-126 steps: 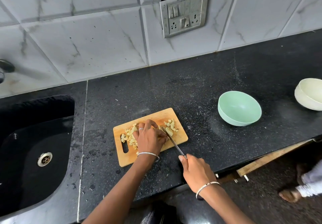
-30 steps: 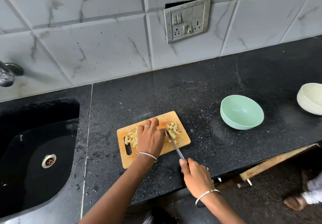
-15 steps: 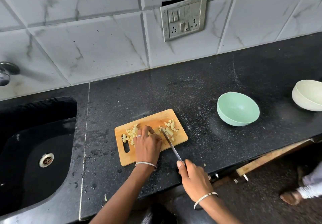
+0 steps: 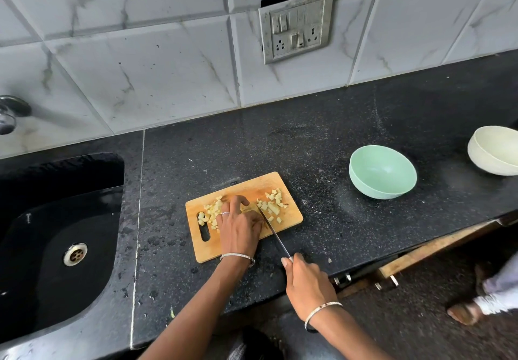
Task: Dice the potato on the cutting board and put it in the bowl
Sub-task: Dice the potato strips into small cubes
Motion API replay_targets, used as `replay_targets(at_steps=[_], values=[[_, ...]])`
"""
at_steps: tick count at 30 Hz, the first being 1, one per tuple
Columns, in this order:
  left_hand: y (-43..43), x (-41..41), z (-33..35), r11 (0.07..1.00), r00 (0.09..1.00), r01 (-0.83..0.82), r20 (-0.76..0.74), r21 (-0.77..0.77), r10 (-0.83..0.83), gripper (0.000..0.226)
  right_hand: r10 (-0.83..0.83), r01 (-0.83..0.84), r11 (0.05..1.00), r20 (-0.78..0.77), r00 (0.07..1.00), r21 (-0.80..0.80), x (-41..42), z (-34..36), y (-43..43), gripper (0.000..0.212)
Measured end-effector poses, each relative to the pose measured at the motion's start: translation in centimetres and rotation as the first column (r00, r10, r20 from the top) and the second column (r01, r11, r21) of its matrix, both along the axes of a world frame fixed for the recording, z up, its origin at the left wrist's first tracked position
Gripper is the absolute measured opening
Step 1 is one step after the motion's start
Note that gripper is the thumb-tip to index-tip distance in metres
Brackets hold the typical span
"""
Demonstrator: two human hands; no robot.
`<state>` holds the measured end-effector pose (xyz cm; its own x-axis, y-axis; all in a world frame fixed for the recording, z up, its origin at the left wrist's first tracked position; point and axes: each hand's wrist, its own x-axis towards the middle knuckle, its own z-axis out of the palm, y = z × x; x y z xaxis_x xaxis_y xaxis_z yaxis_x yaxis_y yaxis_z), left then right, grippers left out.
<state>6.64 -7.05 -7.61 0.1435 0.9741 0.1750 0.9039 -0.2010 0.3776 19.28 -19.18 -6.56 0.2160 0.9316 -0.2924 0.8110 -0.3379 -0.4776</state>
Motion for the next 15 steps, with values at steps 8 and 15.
replay_targets(at_steps=[8, 15], values=[[0.3, -0.3, -0.2, 1.000, 0.999, -0.007, -0.047, 0.013, 0.007, 0.003, 0.034, -0.030, 0.999, 0.119, 0.992, -0.036, 0.0, 0.5, 0.9, 0.038], [-0.3, -0.1, -0.2, 0.998, 0.997, -0.004, -0.072, 0.065, 0.008, 0.004, 0.049, -0.044, 0.998, 0.137, 0.989, -0.043, 2.1, 0.6, 0.6, 0.039]])
